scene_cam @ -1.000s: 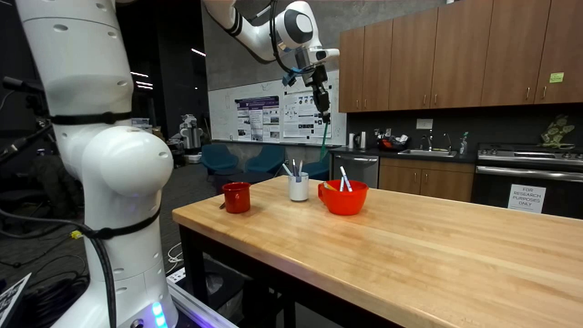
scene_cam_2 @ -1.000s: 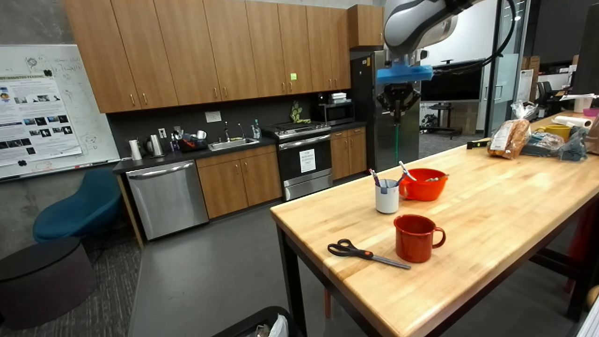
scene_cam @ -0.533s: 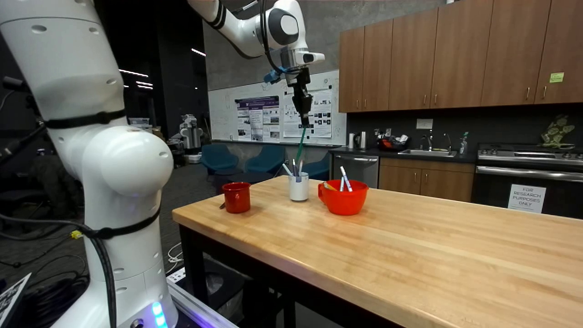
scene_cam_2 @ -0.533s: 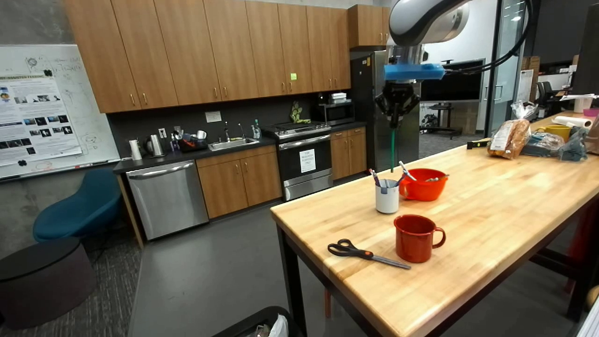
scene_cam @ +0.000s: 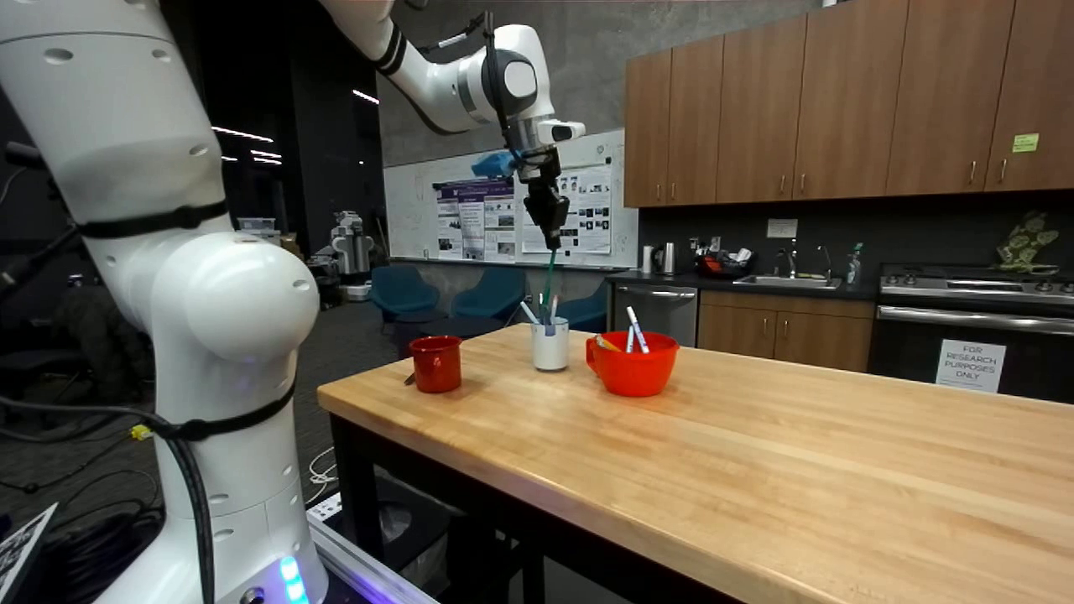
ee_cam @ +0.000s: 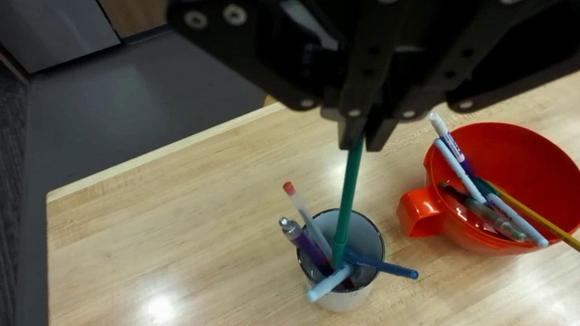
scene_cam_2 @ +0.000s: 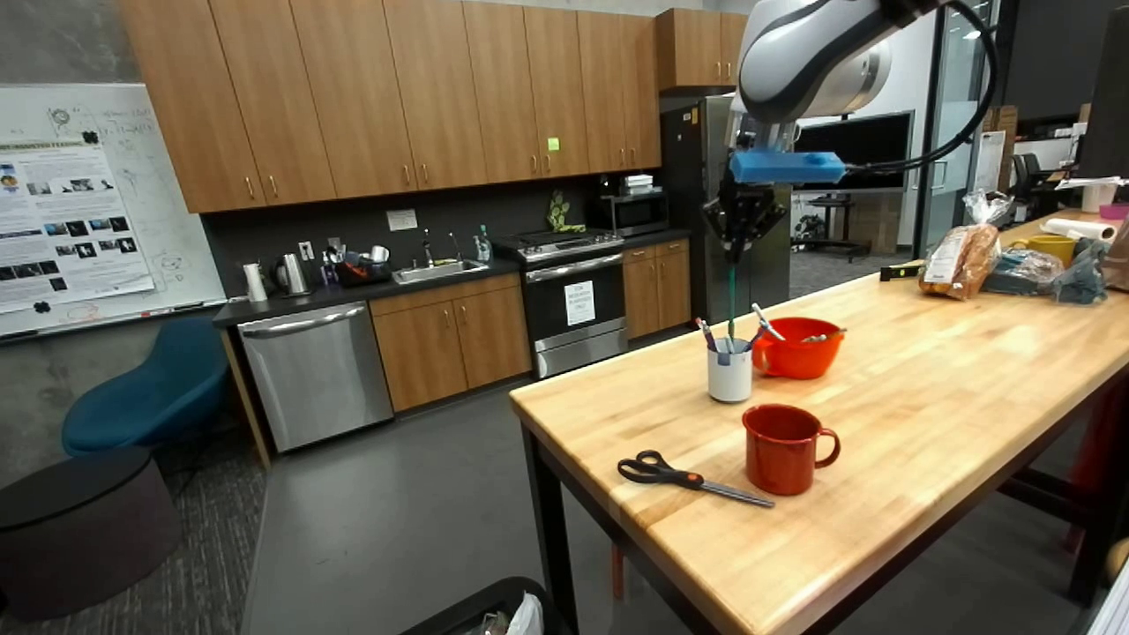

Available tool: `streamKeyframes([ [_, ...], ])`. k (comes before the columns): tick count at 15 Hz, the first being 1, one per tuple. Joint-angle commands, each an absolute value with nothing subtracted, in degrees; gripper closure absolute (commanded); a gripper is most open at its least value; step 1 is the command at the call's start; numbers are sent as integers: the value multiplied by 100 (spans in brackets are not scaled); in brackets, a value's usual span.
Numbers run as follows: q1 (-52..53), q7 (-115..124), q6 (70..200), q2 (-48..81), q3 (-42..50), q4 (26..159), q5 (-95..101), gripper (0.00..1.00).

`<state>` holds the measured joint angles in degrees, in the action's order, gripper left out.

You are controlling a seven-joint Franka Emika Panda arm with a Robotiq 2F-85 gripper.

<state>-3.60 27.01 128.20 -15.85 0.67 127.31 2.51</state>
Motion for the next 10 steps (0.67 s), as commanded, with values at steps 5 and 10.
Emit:
streamKeyframes([
  [5,-413,2089,13404,-1673,8,13240,268,61],
  [10,-724,2548,13740,-1524,-76,13106,872,29],
])
